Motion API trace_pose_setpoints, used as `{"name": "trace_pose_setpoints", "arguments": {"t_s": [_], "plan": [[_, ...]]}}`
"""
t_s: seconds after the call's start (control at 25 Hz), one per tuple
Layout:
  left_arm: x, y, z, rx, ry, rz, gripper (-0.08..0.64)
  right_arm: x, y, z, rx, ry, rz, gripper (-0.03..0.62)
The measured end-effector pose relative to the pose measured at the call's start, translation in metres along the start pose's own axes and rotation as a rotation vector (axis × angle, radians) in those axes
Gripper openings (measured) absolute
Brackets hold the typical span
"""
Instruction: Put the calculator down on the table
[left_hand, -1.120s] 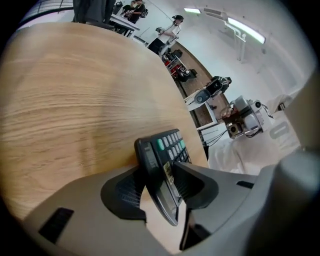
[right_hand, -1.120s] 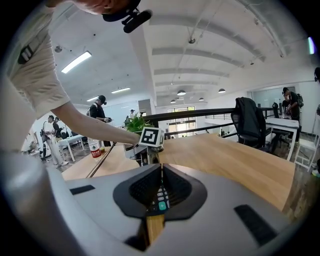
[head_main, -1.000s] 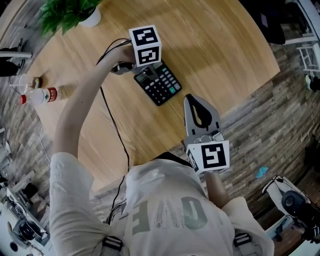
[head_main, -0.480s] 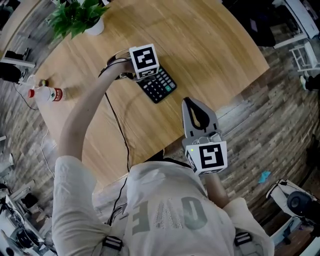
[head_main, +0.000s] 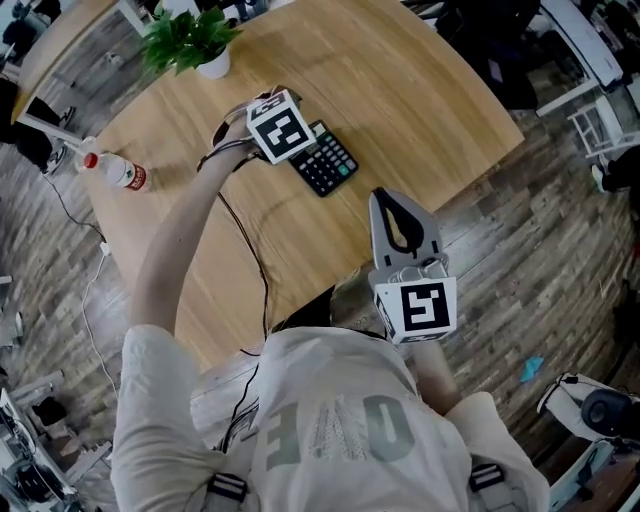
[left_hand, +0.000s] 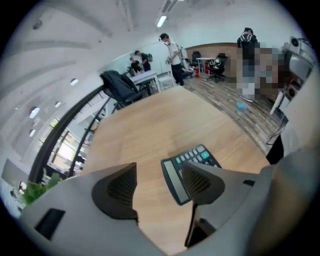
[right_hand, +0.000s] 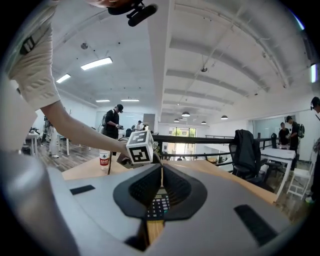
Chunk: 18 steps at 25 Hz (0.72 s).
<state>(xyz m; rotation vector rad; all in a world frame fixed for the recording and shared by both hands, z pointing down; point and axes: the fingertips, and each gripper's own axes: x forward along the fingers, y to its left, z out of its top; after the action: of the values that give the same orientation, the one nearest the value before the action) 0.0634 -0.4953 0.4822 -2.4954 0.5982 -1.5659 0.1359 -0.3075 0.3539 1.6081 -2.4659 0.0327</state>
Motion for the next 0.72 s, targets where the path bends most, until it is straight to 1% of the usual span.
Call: {"name": "trace_pose_setpoints", "arguments": {"t_s": [0.04,0.12,0.16,0.24,0.32,0.44,0.52,0.6,0.72], "plan": [[-0.012,0.006,0.006,-0.016,-0.048,0.071,0.262,-0.003,0.003,0.005,-0.008,-0.012,-0.002,0.021],[-0.037,0.018,0.013,-0.045,-0.131,0.215,0.156,-0.011,0.011,0.013,-0.019,-0.036,-0.002,0.021],[-0.049,0.02,0.014,-0.061,-0.165,0.267,0.141,-0.014,0.016,0.017,-0.027,-0.049,0.001,0.021],[-0.078,0.018,0.02,-0.087,-0.242,0.343,0.106,-0.021,0.025,0.026,-0.041,-0.072,0.007,0.021],[-0.115,0.014,0.029,-0.081,-0.328,0.444,0.068,-0.025,0.032,0.033,-0.032,-0.092,0.013,0.021],[-0.173,0.001,0.044,-0.042,-0.446,0.617,0.038,-0.028,0.038,0.043,-0.015,-0.126,0.013,0.021],[-0.211,-0.015,0.054,-0.046,-0.524,0.706,0.032,-0.031,0.042,0.05,-0.012,-0.147,0.006,0.021],[-0.248,-0.034,0.06,-0.087,-0.606,0.769,0.032,-0.035,0.047,0.057,-0.013,-0.175,0.006,0.021],[-0.302,-0.064,0.066,-0.189,-0.724,0.85,0.032,-0.044,0.052,0.073,-0.011,-0.23,0.002,0.021]]}}
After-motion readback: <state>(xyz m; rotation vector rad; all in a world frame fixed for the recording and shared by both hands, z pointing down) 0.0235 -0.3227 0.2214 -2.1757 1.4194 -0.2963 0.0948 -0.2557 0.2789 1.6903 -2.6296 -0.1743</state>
